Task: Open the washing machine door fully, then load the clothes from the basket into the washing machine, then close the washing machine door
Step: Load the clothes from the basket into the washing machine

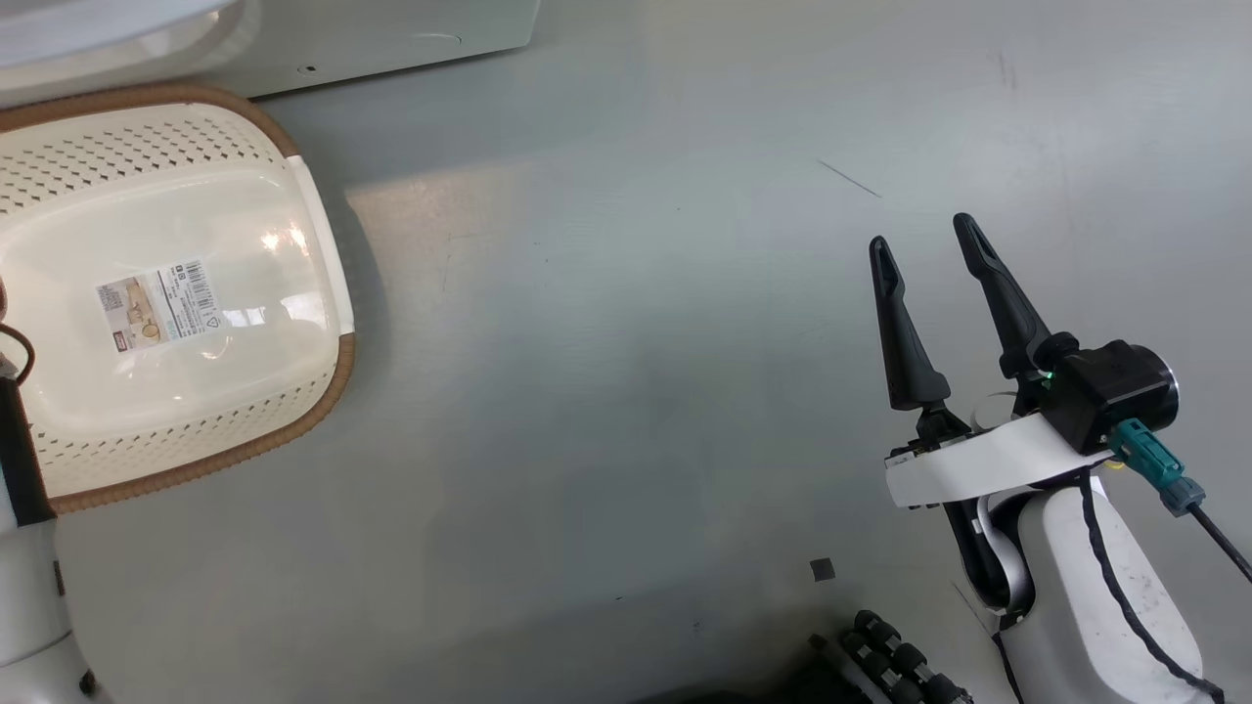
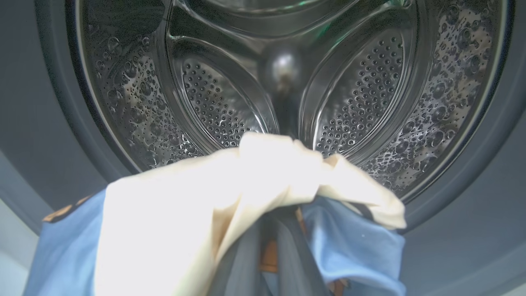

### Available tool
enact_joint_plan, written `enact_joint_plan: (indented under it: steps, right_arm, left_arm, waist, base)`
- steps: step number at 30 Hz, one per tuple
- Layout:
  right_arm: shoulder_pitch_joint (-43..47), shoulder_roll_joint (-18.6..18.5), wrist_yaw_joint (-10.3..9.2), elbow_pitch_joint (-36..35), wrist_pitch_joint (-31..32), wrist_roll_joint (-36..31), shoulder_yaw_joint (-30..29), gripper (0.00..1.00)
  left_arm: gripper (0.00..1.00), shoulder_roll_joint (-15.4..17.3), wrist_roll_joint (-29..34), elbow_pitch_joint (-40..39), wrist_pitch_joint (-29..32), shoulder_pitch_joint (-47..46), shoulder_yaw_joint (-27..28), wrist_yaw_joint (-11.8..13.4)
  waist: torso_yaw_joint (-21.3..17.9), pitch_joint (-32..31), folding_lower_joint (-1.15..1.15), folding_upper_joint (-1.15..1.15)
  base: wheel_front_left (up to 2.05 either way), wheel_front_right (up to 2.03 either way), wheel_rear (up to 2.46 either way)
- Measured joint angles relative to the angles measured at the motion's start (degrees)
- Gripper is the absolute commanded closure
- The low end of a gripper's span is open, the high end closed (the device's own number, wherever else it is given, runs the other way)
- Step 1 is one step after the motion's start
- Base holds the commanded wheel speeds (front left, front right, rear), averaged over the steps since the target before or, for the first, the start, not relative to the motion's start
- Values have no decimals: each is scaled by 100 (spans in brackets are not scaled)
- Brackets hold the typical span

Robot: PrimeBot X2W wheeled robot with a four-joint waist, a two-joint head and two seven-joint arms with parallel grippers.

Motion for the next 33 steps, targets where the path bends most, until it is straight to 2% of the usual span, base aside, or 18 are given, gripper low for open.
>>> enact_joint_plan:
  steps: [8, 19, 25, 33]
  right_arm:
    - [75, 10, 0, 59, 0, 53, 78, 0]
    - [350, 44, 0, 115, 0, 69, 149, 0]
    - [515, 62, 0, 124, 0, 96, 166, 0]
    - [633, 69, 0, 116, 0, 94, 213, 0]
  left_arm:
    - [100, 135, 4, 137, 350, -595, -112, -3]
    - [100, 579, 94, 940, 578, -1395, -102, -57]
    - [100, 937, 227, 1439, 635, -1844, -119, -181]
    - [100, 1170, 301, 2031, 776, -2424, -278, -415]
  waist:
    - [-208, -133, 0, 0]
    - [-503, -283, 0, 0]
    - [-665, -283, 0, 0]
    - [-830, -173, 0, 0]
  base:
    - [0, 0, 0]
    - [0, 0, 0]
    - [0, 0, 0]
    - [0, 0, 0]
